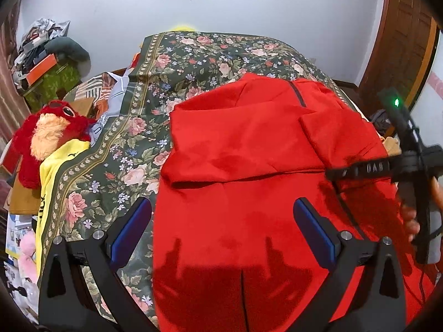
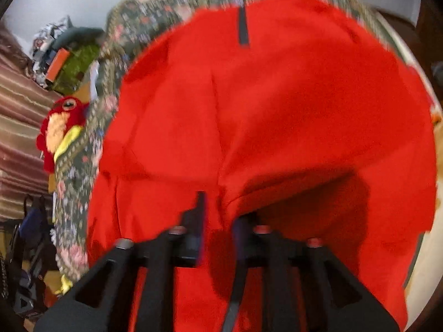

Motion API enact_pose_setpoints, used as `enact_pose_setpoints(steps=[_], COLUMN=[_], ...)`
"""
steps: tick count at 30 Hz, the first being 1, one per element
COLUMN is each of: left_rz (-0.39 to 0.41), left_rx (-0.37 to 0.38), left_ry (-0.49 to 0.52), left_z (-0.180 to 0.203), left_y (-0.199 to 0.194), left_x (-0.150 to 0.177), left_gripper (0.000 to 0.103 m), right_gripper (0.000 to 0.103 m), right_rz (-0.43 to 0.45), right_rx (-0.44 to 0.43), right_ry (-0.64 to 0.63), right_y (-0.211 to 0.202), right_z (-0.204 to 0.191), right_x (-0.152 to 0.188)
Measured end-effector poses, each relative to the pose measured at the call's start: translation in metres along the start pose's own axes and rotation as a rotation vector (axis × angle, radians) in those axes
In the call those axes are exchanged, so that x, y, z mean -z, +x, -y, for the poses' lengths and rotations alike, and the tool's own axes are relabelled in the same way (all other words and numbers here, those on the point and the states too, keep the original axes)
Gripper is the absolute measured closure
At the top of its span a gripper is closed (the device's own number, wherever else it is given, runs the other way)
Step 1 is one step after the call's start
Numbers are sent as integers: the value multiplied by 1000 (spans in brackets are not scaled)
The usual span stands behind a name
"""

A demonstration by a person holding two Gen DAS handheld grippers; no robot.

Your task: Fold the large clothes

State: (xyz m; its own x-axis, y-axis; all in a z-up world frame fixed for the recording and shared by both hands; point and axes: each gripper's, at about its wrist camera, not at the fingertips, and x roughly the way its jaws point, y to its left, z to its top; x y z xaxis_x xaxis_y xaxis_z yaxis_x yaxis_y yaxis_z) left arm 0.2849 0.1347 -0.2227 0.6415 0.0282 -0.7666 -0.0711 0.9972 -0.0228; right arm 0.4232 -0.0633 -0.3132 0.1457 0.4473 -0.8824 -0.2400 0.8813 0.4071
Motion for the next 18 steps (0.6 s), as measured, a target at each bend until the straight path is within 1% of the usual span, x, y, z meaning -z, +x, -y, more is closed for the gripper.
enact_pose_setpoints(steps=[1,5,7,9,12,14,16,18], left_rz=[2,9,14,19,24,22,17,5], left_rx=[4,11,17,29,56,74,93,109], left_ry=[4,39,67,93,140,169,207,254], left_z=[4,25,41,55,87,107,130,155], left_y=[-1,-6,-7,-8,-6,-3,4,13], left_x=[-2,-11,-18,-26,-41,-49,-58,-66], left_gripper=[0,0,0,0,0,0,0,0], right_gripper=[58,57,57,57,50,50,50,50], right_rz=[-3,36,64,119,208,271,309,337], right_rx=[-9,8,8,29,62,91,127,142], right_ry=[-8,-82,-87,-90,-74,-75,-72,-46], right_y=[-2,-24,-36,-56,-86,-106,-115,-125], right_z=[1,5,11,23,45,61,71,89], right_x=[5,21,25,30,35,40,43,48])
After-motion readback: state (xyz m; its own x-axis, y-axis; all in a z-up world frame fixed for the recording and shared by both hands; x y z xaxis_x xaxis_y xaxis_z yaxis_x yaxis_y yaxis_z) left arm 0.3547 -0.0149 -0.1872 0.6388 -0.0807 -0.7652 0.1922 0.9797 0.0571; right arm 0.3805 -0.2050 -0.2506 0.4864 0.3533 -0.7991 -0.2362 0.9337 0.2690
